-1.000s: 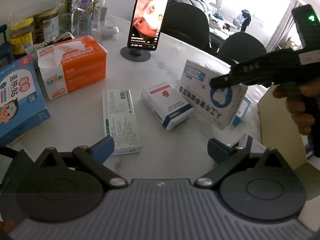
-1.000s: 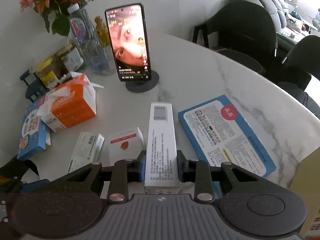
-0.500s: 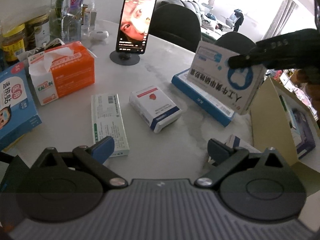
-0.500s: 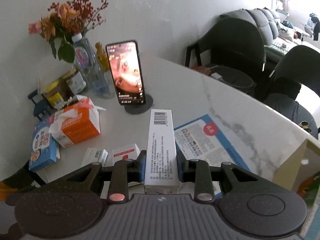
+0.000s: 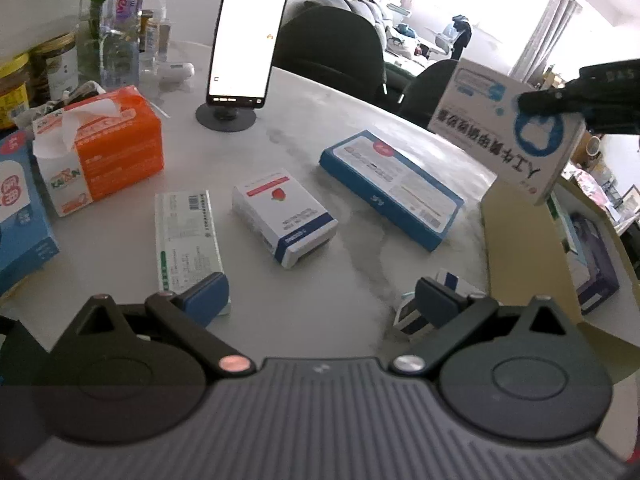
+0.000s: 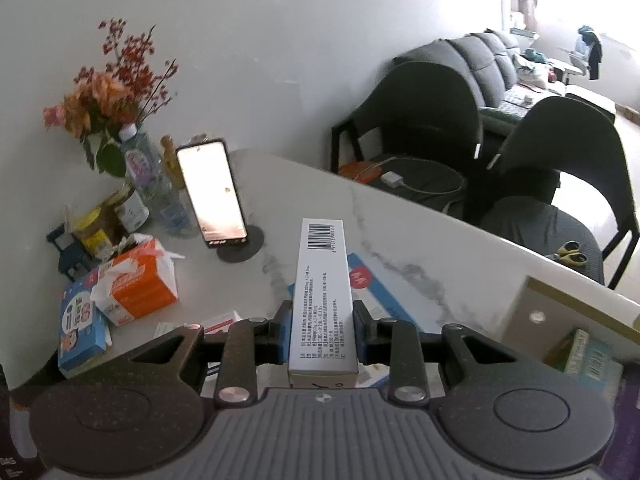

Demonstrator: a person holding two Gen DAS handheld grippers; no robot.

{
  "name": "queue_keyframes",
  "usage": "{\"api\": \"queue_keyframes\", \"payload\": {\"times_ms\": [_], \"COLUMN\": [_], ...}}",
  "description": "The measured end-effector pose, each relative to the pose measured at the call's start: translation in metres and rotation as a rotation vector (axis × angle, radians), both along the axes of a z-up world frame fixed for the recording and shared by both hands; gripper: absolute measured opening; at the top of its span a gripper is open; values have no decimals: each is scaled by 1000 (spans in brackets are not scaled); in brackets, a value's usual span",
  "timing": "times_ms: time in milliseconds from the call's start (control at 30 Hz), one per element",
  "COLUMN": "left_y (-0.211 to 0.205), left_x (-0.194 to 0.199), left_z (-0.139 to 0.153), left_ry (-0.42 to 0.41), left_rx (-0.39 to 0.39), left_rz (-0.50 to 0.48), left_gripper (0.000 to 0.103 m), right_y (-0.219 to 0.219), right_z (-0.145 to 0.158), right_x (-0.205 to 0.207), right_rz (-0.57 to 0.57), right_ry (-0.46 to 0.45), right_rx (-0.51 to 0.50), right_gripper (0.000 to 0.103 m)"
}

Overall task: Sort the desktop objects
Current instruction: 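Carry the long white box with the right gripper over the beige box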

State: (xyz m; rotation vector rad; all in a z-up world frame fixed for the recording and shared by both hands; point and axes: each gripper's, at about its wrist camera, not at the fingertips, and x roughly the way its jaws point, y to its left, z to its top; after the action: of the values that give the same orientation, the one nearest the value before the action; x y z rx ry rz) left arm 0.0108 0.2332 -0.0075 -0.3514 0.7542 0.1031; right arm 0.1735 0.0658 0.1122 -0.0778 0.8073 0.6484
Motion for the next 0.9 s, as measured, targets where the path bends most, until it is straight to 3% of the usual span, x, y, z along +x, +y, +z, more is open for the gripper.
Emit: {"api": "queue_keyframes", "payload": {"times_ms": [567, 900], "left_y": [-14, -28], "left_x": [10, 15], "left_z": [-4, -3], "left_ry": [6, 3], "left_rx": [-17, -15], "left_rz": [-52, -95], "left_gripper": [101, 101], "right_y": [-89, -137], "right_z": [24, 21], "right_x": [0, -4], "right_rz": [-171, -289], "right_ry": [-41, -45], "right_rx": [58, 81], "right_gripper": [32, 32]}}
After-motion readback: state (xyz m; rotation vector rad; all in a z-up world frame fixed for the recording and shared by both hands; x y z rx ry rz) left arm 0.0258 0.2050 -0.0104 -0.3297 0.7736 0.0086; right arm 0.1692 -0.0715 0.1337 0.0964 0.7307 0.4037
